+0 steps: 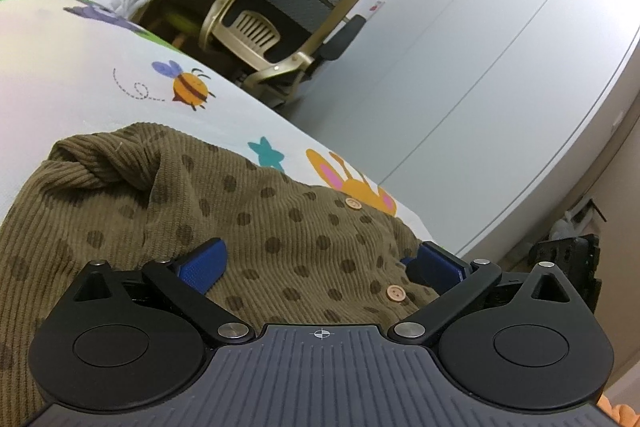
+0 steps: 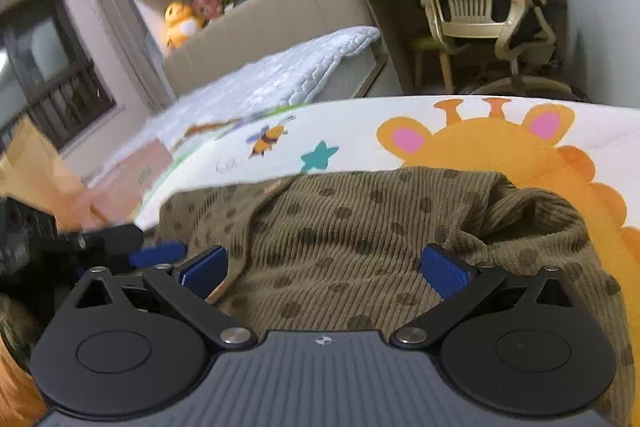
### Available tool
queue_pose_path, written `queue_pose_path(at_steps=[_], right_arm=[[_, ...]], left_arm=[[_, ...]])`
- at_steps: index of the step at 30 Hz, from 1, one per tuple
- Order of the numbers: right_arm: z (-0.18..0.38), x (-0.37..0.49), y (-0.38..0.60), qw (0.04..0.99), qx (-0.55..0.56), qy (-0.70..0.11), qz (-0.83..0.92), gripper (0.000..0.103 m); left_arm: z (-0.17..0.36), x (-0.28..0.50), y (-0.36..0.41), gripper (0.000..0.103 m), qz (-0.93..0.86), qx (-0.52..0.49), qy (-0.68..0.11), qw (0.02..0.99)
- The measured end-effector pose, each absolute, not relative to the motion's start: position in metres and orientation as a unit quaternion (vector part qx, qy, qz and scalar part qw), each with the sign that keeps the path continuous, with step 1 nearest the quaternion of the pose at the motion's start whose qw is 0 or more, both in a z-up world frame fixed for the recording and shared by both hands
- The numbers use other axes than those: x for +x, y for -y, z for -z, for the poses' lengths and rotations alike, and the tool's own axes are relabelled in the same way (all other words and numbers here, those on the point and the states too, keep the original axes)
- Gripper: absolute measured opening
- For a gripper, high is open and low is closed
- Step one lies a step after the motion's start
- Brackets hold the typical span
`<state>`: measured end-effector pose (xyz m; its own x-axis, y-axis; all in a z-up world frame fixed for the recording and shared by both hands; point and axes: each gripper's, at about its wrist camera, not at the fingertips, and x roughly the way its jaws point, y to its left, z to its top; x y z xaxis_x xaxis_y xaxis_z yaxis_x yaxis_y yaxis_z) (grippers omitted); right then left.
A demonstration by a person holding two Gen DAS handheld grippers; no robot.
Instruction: Fold clothes
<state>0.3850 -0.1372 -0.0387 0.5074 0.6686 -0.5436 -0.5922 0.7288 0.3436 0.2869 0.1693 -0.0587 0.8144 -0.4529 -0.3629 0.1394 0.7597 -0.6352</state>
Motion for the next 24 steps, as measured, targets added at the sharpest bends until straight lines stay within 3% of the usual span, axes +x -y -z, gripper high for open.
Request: queue_pose_path(at_steps=[5,24], right_arm=[[0.036,0.363,0.103,0.884,-0.073,-0.319,-0.333,0.103],[0.035,0.366,0.11,0.889,-0.051,-0.322,-0.322,0.103]], left_arm=[[0.059,0.286,-0.17,0.103,0.166,-0.308,-0.256,0.901],[0.065,0.283,-0.173,0.103,0.159,-0.328,-0.235,0.901]])
